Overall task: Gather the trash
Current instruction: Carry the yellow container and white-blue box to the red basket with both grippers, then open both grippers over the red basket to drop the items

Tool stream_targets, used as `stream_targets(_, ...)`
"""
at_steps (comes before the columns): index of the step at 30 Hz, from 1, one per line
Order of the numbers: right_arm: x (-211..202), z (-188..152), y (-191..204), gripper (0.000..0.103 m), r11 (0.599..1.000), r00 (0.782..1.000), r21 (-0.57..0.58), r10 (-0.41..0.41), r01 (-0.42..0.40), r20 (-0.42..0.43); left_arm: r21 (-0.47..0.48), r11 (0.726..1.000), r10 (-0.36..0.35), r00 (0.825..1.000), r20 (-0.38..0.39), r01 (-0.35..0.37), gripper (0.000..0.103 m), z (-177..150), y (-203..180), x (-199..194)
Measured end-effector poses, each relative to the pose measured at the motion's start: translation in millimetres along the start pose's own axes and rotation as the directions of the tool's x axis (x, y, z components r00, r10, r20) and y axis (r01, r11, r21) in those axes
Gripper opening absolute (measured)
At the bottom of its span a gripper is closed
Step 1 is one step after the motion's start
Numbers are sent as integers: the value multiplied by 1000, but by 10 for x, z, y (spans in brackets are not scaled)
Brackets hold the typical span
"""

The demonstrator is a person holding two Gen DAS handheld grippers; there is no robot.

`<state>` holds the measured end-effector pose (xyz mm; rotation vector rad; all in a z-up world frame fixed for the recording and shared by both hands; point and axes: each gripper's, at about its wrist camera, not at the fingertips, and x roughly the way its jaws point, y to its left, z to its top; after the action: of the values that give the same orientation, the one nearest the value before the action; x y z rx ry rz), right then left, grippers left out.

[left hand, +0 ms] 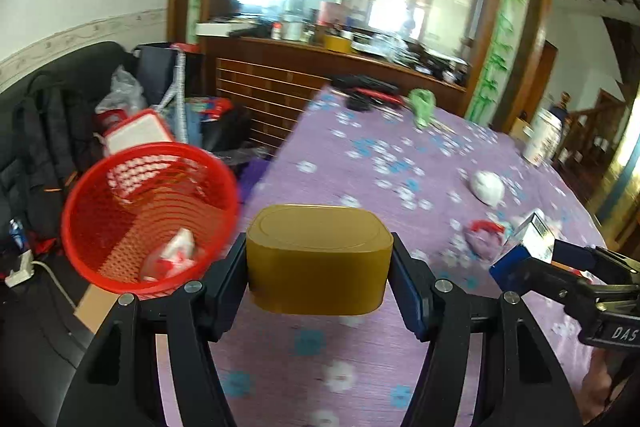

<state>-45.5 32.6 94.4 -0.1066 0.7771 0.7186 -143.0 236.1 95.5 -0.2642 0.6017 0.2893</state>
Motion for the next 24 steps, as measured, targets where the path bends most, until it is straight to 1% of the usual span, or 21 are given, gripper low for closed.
stream_targets(5, 240, 277, 371, 83, 996, 996, -36, 81, -82, -21, -52, 996, 68, 997, 22, -67, 64, 93, 446, -29)
stream_targets(8, 418, 464, 602, 83, 989, 989, -42, 141, -142, -42, -87, 989, 117, 993, 18, -115, 64, 127, 767, 10)
stream_targets(13, 788, 748, 1024, 83, 968, 966, -44, 243, -248, -93, -121, 976, 181, 983, -4, -180, 64, 137, 1169, 122)
stream_targets(19, 1219, 952, 1441, 83, 942, 932, -21, 329, -336, -150, -124, 966, 226, 974, -32, -228, 64, 120, 1432, 253)
stream_targets(24, 1531, 1098, 1674, 84, 933, 918, -1, 355, -361, -177, -122, 963, 238, 970, -48, -242, 64, 103, 1508, 369)
